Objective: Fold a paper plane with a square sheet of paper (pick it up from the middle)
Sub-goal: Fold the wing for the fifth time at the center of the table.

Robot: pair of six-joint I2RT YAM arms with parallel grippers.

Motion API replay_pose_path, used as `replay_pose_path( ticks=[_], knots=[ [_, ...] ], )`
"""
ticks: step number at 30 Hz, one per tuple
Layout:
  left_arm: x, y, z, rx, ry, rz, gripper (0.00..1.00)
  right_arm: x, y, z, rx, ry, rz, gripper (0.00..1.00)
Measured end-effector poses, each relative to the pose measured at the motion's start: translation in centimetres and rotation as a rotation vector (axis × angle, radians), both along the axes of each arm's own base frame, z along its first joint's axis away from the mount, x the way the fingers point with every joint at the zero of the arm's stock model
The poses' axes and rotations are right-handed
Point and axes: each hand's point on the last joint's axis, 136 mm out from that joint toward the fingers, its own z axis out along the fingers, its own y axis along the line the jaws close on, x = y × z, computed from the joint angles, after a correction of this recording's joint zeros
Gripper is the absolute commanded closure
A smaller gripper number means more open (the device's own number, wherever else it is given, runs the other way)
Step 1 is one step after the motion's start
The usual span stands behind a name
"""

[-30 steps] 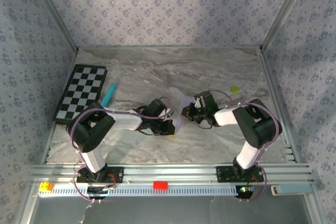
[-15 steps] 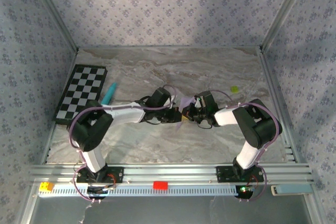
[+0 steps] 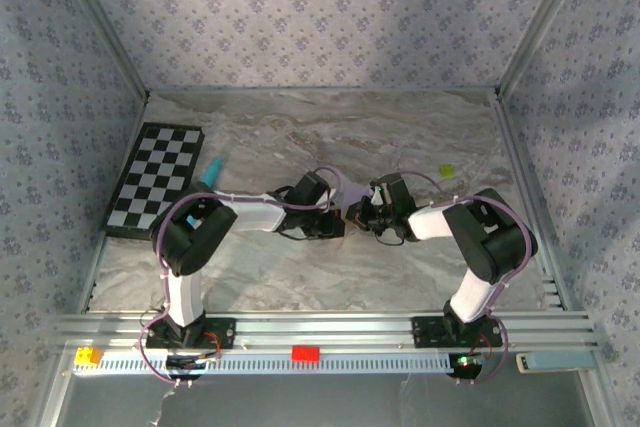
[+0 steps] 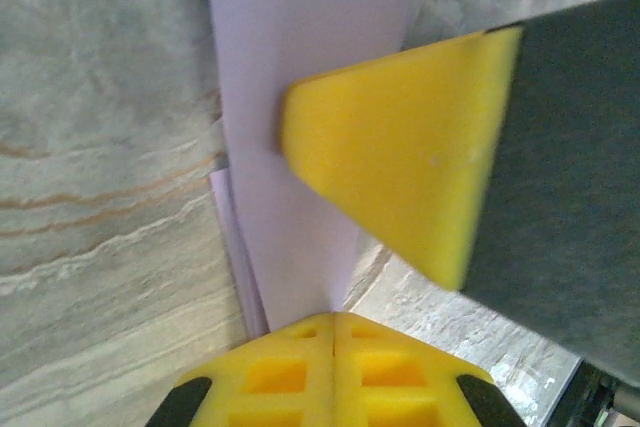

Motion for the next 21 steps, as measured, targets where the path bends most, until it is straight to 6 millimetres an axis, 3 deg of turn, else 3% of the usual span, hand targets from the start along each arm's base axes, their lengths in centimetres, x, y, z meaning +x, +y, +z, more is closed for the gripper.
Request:
replay_pose_path(
  ticks=[7,12,16,21],
  knots=[
    [-0.2,0.2,-0.3,-0.038,-0.016,0.013,1.00,0.1,-0.1,0.1,0.000,0.015,0.006,0.94],
    [-0.3,0.3,-0.2,-0.061,-0.024,0.027,1.00,0.9,-1.2,0.4,-0.020,0.027,-0.006,0.92],
    [-0.2,0.3,-0.2,-0.063,-0.022,0.031,1.00,1.9,-1.8,2.1,-0.026,-0.015,-0.009,0.91],
    [-0.2,0.3,-0.1,-0.062,-0.021,0.031,1.00,2.8,-1.1,4.1,-0.017,-0.081,0.027,0.91]
  ],
)
